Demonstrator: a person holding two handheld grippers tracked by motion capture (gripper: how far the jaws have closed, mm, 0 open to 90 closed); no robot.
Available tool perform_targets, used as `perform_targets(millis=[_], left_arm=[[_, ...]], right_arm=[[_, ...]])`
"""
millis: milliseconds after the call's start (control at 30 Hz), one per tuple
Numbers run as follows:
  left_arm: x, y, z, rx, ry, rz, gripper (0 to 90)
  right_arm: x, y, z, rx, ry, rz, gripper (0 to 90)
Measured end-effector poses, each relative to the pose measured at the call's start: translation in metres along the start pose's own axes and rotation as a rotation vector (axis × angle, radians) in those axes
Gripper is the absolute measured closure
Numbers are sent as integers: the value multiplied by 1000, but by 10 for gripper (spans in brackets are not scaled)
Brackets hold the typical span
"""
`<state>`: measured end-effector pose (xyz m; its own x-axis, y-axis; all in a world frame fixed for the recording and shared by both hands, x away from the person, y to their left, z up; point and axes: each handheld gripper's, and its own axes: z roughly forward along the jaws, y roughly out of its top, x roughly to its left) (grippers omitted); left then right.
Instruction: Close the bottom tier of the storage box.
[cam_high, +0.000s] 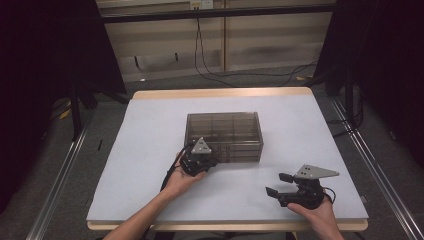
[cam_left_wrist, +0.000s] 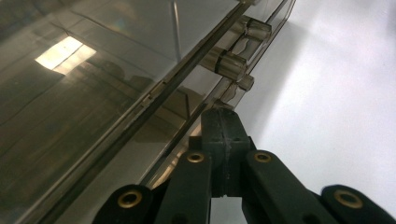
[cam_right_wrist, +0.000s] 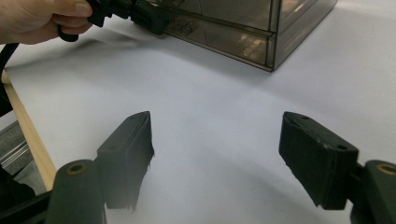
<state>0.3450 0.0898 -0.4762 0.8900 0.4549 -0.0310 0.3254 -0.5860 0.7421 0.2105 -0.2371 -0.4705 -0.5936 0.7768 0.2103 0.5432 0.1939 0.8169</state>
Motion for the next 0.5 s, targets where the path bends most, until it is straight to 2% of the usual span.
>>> perform_targets(millis=[33,300,500], left_arm=[[0,0,-1,10,-1,5,900],[0,-1,0,-3,-12,-12,898],[-1,0,-3,-16,-26,-10,823]], right_arm=[[0,0,0,1,0,-1,260],[0,0,-1,-9,3,-3,259],[-1,0,-1,-10,0,0,259]])
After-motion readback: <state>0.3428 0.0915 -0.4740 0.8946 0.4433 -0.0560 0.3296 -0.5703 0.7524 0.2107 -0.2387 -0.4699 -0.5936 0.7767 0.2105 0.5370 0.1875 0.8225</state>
